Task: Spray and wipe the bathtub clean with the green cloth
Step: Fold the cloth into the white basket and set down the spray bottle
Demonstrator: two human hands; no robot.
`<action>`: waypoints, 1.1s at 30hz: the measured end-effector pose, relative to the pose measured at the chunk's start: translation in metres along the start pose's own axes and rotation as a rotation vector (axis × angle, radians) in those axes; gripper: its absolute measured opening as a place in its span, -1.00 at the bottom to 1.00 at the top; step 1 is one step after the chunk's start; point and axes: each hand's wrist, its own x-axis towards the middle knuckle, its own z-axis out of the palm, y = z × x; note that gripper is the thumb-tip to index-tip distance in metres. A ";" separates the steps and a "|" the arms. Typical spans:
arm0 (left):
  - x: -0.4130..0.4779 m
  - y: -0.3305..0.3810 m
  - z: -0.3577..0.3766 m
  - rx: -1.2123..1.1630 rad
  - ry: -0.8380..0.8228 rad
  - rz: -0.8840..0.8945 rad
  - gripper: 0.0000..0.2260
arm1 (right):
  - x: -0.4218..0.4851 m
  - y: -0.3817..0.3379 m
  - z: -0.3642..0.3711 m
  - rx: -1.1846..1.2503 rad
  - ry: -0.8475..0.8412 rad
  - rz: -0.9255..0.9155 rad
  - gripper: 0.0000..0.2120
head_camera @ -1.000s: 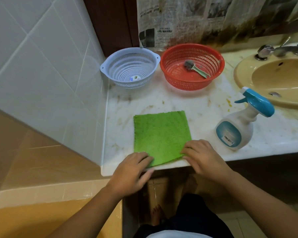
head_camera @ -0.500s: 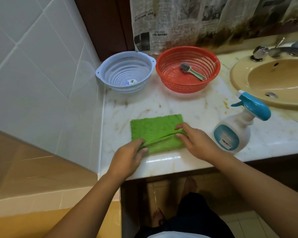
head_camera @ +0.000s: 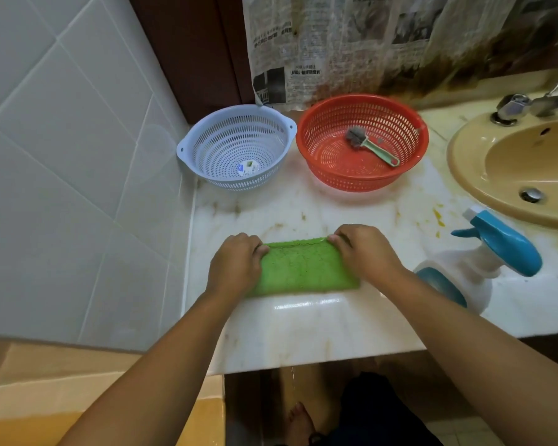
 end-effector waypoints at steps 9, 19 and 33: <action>0.007 0.010 0.019 0.045 0.066 -0.108 -0.70 | 0.012 0.002 0.011 0.019 0.005 0.125 -0.66; -0.062 0.065 0.022 -0.391 -0.117 0.285 -0.52 | -0.010 -0.023 -0.015 0.548 -0.119 0.328 -0.65; -0.106 0.067 -0.058 -0.772 0.145 0.126 -0.74 | -0.099 -0.102 -0.055 1.152 -0.060 0.137 -0.68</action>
